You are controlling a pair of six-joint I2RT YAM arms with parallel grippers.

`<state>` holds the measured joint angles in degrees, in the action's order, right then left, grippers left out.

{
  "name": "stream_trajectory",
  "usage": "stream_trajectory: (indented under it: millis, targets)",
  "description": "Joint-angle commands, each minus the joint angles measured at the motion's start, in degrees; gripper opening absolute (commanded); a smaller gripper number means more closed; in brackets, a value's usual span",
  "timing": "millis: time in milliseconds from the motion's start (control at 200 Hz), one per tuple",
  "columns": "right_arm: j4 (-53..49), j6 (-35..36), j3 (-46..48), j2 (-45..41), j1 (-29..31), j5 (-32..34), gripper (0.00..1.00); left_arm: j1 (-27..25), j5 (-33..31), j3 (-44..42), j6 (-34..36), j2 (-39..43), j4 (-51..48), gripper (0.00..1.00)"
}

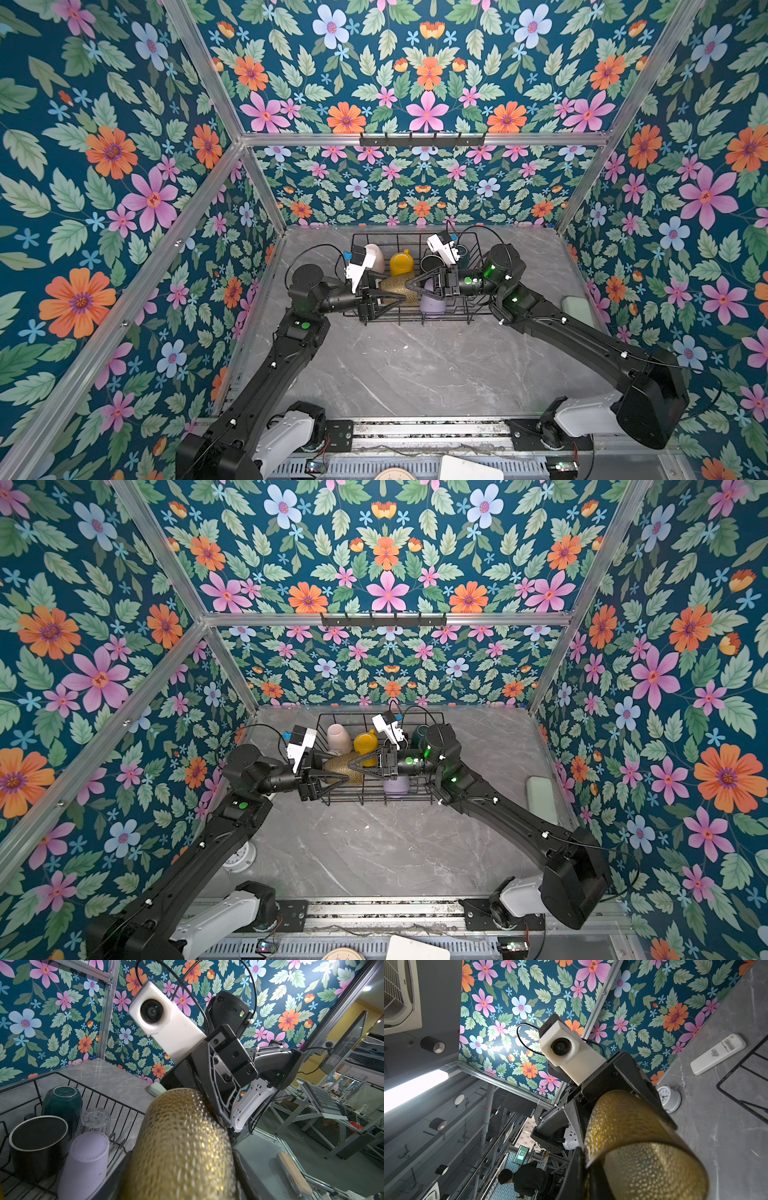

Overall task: Load the cups into the dish rack
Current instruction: 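Close the left gripper on the olive glass held by the right gripper, then open and withdraw the right gripper while the left gripper carries the glass rackward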

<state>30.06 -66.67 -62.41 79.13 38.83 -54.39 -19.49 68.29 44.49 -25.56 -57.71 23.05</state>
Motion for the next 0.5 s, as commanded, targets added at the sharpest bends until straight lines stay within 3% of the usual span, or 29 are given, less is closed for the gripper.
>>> stream_trajectory:
  millis: [0,125,330,495]
  targets:
    - [2.69,-1.41,-0.60,0.50,0.07,0.71,0.00,-0.06,0.41,0.14,1.05,0.30,2.09,0.46]
    - [3.16,-1.92,-0.87,0.85,0.03,0.82,0.00,-0.09,0.26,0.20,1.04,0.52,2.09,0.34]
    - [0.16,0.12,-1.19,-0.26,-0.24,1.60,0.33,-0.04,-0.32,0.61,1.08,0.87,1.49,0.12]
    - [-8.69,4.60,-0.34,-4.46,-3.61,4.50,0.58,-0.07,-2.15,1.92,3.32,1.21,-2.31,0.06]
